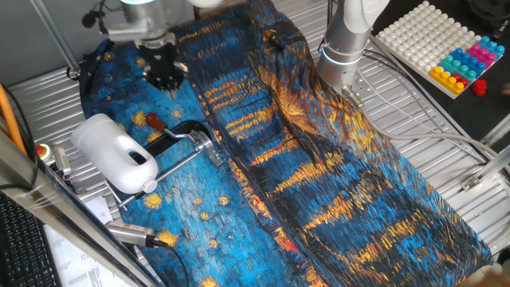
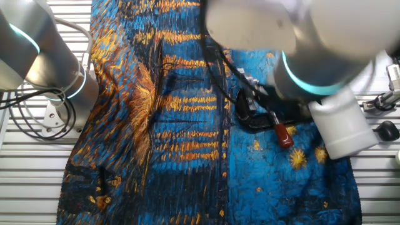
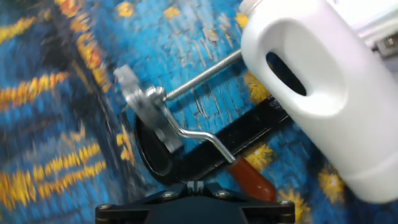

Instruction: Pull up the lever

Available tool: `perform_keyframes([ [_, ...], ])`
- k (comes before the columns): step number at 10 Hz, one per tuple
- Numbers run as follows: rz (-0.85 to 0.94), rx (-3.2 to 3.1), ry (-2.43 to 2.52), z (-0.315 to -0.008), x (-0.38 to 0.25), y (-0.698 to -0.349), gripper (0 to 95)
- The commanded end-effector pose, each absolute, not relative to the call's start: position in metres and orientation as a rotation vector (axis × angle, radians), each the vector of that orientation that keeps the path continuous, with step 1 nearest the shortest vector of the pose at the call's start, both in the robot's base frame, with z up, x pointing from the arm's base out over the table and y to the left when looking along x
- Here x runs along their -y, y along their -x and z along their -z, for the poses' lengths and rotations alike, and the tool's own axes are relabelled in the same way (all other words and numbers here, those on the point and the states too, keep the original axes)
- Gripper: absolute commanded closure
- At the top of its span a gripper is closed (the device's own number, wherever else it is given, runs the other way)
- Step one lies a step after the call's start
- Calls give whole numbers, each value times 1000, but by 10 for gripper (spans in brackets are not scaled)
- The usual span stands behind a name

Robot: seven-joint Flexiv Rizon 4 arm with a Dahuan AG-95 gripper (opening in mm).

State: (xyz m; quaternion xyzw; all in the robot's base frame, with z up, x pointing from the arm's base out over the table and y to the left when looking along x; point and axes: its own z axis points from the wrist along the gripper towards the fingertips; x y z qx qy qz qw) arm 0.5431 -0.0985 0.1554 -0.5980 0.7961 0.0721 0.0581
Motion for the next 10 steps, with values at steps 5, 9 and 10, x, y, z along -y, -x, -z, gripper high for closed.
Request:
perform_keyframes([
  [5,-57,-2107,2375,-116,151,-576,950],
  [9,-85,-2111,2278,-116,151,-576,950],
  [10,-132,-2069,2274,-116,151,-576,950],
])
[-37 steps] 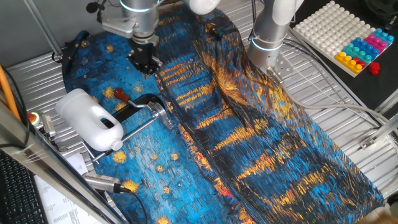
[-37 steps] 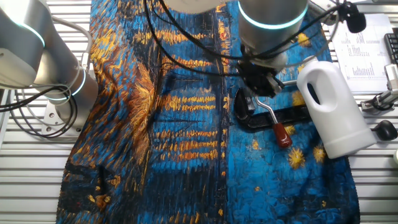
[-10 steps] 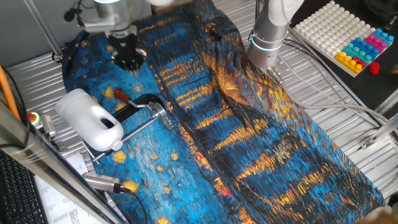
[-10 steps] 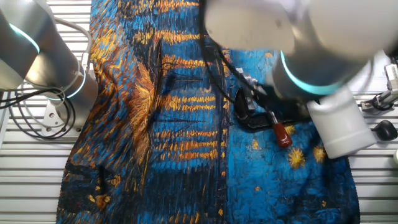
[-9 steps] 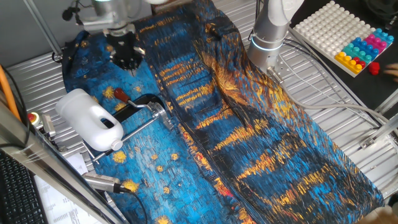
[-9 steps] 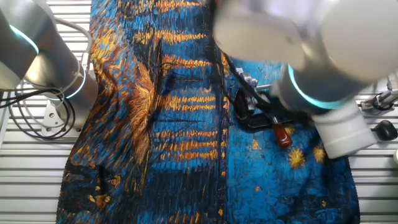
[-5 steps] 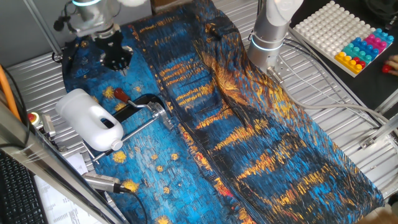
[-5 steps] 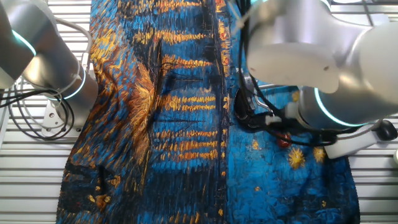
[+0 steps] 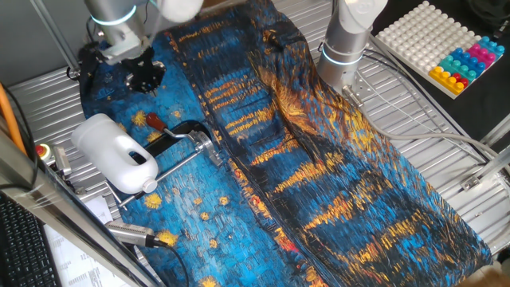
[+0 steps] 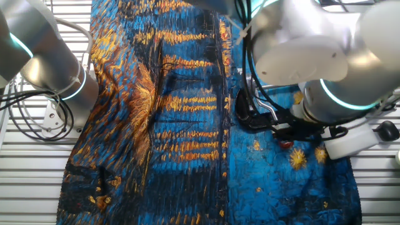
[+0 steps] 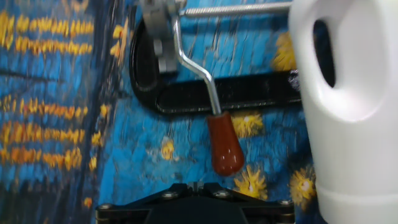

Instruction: Pull up the lever

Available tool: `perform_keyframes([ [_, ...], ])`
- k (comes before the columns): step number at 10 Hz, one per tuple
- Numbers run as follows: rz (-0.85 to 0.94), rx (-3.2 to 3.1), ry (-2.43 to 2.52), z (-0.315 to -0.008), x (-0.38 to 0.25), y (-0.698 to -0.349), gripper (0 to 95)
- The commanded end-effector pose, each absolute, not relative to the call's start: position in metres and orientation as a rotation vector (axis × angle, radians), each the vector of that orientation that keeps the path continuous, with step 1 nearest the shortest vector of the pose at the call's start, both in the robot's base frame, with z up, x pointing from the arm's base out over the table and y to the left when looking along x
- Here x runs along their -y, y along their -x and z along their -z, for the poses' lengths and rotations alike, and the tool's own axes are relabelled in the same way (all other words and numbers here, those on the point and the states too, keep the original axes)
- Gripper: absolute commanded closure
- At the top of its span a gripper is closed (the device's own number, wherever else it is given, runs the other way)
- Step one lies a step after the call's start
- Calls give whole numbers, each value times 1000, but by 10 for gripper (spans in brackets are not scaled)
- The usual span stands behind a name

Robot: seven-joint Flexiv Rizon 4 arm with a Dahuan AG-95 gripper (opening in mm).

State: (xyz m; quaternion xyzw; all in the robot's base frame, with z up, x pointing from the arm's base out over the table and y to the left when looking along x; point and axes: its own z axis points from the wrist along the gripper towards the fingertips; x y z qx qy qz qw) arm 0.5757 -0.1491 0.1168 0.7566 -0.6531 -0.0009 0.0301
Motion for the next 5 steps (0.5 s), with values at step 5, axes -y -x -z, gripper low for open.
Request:
perform_keyframes([
  [5,138,2006,-2513,-105,182,-587,950],
])
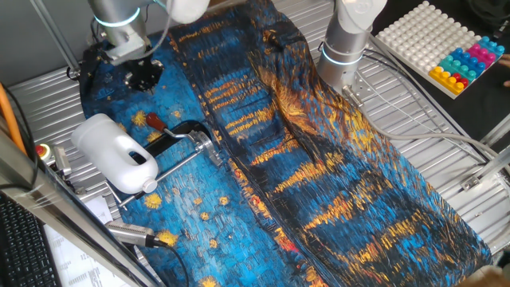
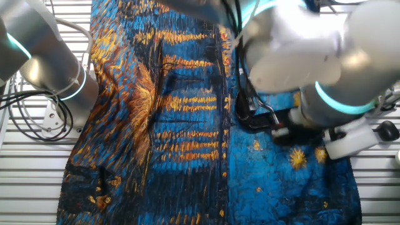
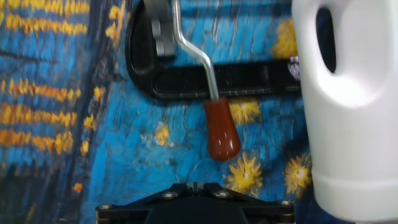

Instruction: Pull up the lever

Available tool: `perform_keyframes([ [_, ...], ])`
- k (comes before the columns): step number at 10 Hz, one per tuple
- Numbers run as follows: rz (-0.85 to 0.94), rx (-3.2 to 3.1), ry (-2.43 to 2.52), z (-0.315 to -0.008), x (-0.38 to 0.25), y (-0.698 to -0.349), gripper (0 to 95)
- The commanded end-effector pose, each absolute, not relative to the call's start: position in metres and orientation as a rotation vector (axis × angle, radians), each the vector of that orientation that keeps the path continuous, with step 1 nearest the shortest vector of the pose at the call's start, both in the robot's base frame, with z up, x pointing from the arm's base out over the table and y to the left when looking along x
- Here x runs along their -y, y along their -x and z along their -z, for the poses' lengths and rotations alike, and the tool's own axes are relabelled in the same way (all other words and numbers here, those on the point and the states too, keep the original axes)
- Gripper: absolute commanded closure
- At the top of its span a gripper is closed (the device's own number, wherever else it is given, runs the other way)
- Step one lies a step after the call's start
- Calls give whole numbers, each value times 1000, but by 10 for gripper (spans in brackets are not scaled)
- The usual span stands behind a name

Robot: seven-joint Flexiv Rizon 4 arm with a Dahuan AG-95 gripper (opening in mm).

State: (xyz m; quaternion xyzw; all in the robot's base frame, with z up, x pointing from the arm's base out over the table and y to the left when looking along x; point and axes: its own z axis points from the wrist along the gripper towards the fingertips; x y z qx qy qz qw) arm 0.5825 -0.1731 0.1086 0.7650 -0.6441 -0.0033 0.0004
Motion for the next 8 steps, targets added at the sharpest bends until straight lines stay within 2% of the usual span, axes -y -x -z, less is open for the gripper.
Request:
perform_keyframes([
  [1,159,1977,-2553,-100,185,-590,950],
  [8,140,1832,-2683,-73,191,-609,950],
])
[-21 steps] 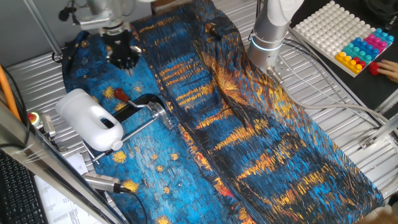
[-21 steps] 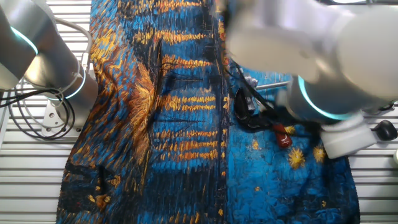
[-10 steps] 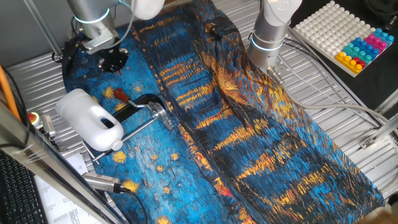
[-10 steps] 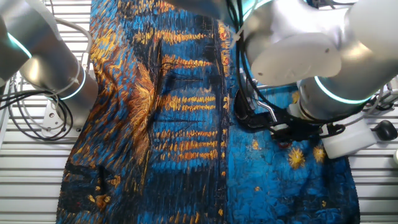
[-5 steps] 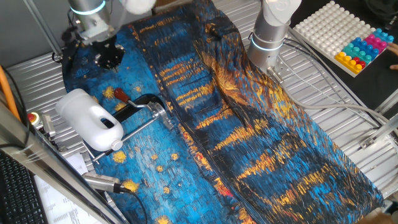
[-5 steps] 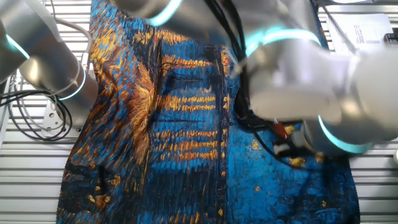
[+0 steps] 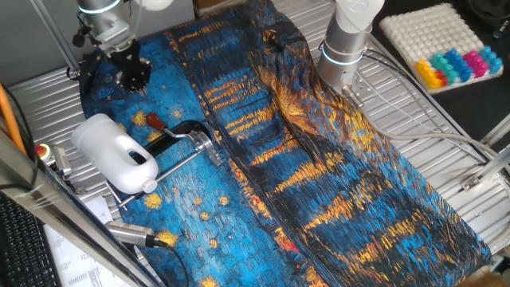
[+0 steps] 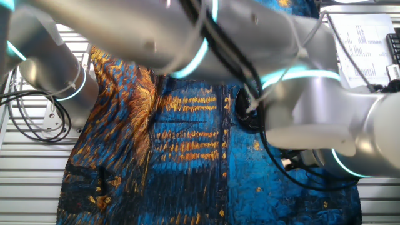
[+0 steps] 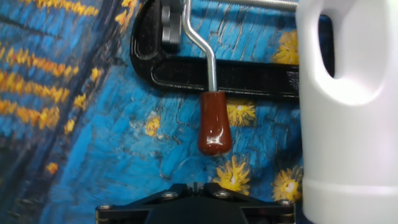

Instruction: Pull up the lever

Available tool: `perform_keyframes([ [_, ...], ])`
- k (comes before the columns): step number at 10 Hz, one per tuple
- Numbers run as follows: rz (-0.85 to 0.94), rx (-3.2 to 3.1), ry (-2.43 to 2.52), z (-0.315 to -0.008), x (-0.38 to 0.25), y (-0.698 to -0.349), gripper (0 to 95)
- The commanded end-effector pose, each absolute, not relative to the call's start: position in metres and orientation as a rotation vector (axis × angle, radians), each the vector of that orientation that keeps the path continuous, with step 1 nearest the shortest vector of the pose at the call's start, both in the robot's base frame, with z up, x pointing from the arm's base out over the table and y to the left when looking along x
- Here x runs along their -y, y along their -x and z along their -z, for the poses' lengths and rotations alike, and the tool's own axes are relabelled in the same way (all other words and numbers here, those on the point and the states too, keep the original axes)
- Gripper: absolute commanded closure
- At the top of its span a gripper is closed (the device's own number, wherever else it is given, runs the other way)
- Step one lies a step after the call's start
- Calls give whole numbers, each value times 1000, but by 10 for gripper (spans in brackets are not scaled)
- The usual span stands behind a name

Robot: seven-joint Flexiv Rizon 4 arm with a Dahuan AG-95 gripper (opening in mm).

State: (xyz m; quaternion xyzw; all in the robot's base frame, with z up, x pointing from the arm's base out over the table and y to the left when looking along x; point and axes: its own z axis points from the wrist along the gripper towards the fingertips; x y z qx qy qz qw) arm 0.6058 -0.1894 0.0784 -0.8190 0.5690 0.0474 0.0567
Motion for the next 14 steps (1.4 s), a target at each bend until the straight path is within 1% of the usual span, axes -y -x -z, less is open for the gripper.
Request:
perform_keyframes([
  [1,-121,-1652,2519,-66,192,-611,950],
  [5,-161,-1614,2476,-47,185,-616,950],
  [10,-149,-1645,2450,-40,173,-633,950],
  [14,-174,-1631,2429,-30,172,-629,950],
])
